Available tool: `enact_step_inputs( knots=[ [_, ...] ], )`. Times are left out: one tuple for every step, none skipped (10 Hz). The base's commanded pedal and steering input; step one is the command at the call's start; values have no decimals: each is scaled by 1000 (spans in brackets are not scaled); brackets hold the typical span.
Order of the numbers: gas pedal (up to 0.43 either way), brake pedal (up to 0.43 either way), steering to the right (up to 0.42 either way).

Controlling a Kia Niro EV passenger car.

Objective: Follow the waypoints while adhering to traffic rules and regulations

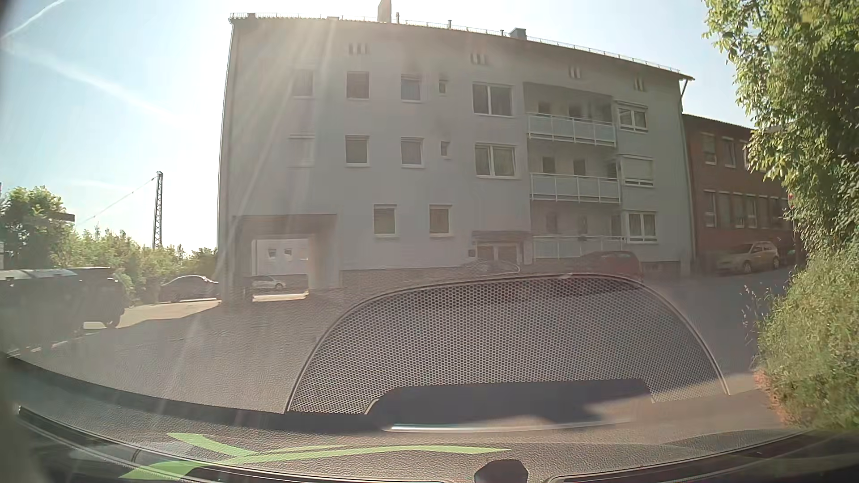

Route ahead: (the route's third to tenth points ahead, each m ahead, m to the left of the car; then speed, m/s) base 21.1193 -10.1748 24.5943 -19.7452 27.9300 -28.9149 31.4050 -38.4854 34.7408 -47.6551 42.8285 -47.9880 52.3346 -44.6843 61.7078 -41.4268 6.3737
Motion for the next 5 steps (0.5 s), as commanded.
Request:
enact_step_inputs(
  knots=[
    [0,0,206],
    [59,0,212],
    [67,0,221],
    [67,0,225],
    [67,0,225]
  ],
)
